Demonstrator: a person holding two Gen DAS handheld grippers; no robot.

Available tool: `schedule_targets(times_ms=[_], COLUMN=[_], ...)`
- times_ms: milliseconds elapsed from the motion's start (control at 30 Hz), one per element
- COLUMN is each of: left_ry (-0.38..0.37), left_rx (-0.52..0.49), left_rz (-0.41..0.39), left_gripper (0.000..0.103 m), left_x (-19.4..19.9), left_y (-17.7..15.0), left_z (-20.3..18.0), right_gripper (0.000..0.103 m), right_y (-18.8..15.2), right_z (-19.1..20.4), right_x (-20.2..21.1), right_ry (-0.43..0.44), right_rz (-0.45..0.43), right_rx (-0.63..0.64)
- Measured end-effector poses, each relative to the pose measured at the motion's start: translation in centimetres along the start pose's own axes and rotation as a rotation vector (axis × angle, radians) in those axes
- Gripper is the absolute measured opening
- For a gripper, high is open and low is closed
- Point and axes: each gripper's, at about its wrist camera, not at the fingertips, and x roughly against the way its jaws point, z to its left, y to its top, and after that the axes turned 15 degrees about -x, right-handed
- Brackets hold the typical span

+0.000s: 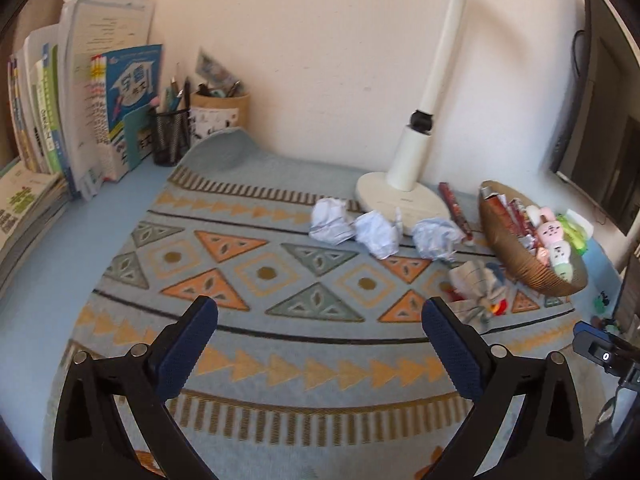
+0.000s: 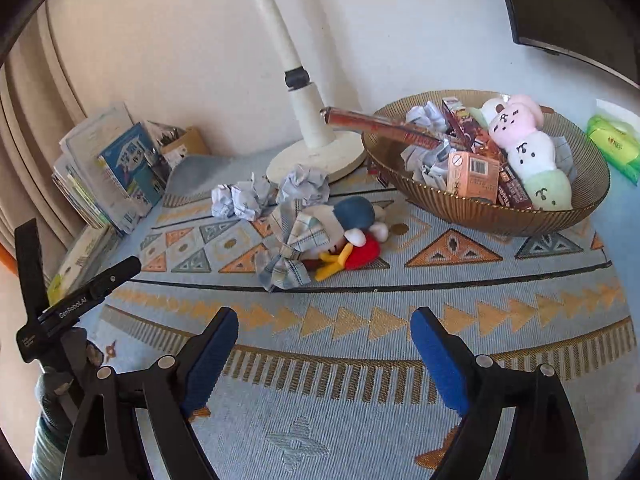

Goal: Organize objects
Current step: 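Withdraw both grippers from the bowl back over the rug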

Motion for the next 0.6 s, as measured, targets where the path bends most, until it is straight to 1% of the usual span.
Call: schedule_targets(times_ms=[67, 100, 133, 167, 200, 233, 300, 400, 600], left_ry=[0.023, 0.038, 0.052, 0.037, 0.026, 0.039, 0.051, 0.049, 0.013], left_rx=[0.012, 0.01, 0.013, 0.016, 0.005, -0.006, -0.02, -0.001, 0.032], left_rz=[0.031, 0.036, 0.049, 0.068, 0.06, 0.05, 0.05, 0.061, 0.1], left_gripper=[0.102, 0.102, 0.102, 0.102, 0.102, 0.102, 0.102, 0.102, 0.102], left_x=[-1.3, -1.7, -2.2, -2.7, -2.6, -2.5, -2.4, -2.5, -3.3], left_y=[-1.4, -2.0, -2.4, -2.3, -2.2, -2.2, -2.3, -2.4, -2.6], left_z=[0.9, 1.1, 1.1, 1.1, 0.8, 0.6, 0.3, 0.5, 1.1], right_gripper=[0.087, 0.087, 0.087, 0.087, 0.087, 0.088, 0.088, 0.088, 0.088], right_y=[-0.9, -1.5, -1.5, -1.4, -1.4, -1.4, -1.4, -1.2, -1.0], right_z=[-0.1, -0.3, -0.2, 0.0, 0.1, 0.1, 0.1, -0.2, -0.6], right_x=[-1.5, -2.1, -2.5, -2.6, -2.6, -2.7, -3.1, -3.1, -3.3], right_ry=[-0.038, -0.07, -0.114, -0.128, -0.138, -0.15, -0.161, -0.159, -0.161], right_rz=[-0.012, -0.02, -0.002, -0.011, -0.027, -0.029, -0.011, -0.011, 0.002], right_rx=[0.012, 0.017, 0.012, 0.022, 0.026, 0.031, 0.031, 0.015, -0.005])
